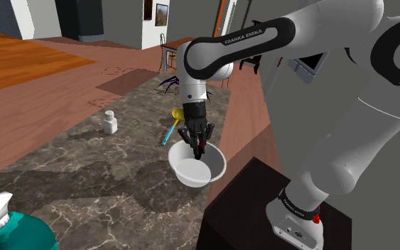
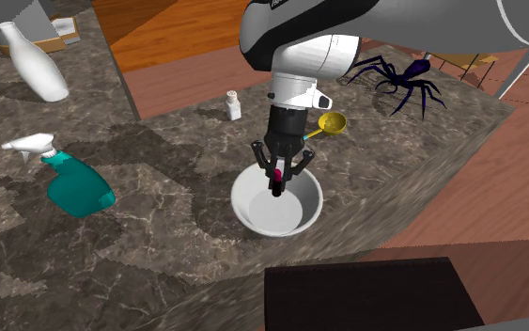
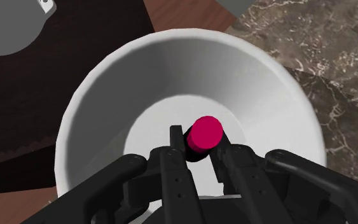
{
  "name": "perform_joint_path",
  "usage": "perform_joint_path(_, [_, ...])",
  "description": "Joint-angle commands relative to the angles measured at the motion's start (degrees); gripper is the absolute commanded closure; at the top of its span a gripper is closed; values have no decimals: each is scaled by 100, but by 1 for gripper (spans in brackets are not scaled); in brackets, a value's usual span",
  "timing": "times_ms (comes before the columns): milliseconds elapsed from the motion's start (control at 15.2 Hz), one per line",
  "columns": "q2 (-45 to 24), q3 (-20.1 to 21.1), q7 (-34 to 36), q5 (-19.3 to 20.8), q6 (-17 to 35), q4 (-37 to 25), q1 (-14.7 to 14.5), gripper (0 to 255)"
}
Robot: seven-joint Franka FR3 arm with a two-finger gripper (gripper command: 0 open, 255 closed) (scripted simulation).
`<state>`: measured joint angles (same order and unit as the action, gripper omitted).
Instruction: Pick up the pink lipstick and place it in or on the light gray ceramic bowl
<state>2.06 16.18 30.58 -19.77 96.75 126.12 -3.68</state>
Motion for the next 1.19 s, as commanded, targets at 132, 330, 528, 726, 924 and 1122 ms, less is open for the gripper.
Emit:
perform_joint_path(132, [0, 0, 0, 0, 0, 0, 0, 0])
perform_joint_path(330, [0, 0, 0, 0, 0, 0, 0, 0])
perform_joint_path(528, [-92, -84, 53, 114, -540, -617, 82, 0])
perform_joint_path(726, [-126, -104, 68, 141, -681, -789, 102, 0])
perform_joint_path(924, [-127, -104, 68, 141, -681, -790, 102, 0])
perform_joint_path(1122, [-127, -104, 68, 141, -680, -789, 102, 0])
